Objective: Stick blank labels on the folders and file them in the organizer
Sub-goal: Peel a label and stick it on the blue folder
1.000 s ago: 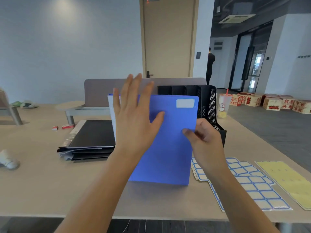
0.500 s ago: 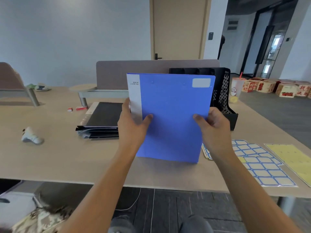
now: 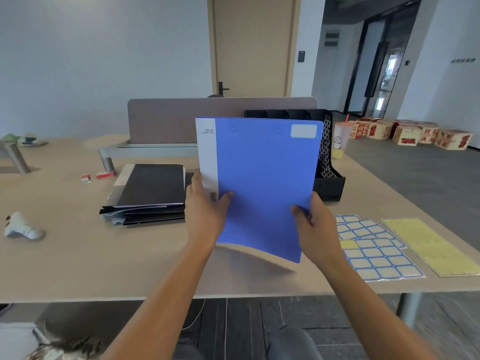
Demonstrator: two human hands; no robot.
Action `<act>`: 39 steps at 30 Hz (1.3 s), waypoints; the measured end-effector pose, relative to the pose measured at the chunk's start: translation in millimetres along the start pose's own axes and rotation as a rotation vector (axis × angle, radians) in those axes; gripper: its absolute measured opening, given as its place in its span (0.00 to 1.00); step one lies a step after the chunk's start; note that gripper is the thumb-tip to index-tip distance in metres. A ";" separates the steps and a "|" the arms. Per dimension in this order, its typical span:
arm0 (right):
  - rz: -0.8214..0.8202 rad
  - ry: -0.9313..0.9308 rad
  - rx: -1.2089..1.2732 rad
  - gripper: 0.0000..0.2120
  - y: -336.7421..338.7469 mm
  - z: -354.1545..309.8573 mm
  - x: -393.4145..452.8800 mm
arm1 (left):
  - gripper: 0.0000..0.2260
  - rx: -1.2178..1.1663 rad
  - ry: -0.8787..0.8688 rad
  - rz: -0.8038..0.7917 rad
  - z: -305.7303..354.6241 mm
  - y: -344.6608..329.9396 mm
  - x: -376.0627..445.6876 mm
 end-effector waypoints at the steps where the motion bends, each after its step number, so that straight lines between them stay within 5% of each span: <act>1: -0.014 0.017 -0.021 0.06 4.8 -3.7 3.3 | 0.35 -0.013 -0.006 -0.008 4.7 -5.7 5.9; 11: 0.114 0.037 0.003 0.06 67.2 -12.2 71.3 | 0.30 -0.136 -0.045 -0.196 55.9 -101.2 55.7; 16: 0.284 0.078 -0.102 0.06 75.1 -13.4 103.8 | 0.22 0.124 -0.117 -0.238 44.1 -132.0 71.3; 26: 0.382 0.100 -0.165 0.04 10.8 -14.5 171.0 | 0.25 0.469 -0.255 -0.497 -36.2 -190.8 74.2; 39: 0.338 0.134 -0.347 0.06 -98.9 4.0 238.2 | 0.31 0.265 -0.278 -0.447 -78.5 -194.5 79.4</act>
Point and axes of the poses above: each hand's wrist, its own x-axis towards the middle knuckle, its own y-axis out of the back of the hand, z = x × y, the point moved 10 cm from there along x, towards the middle knuckle, and after that the axes turned 4 degrees about z, right-handed, at the moved point
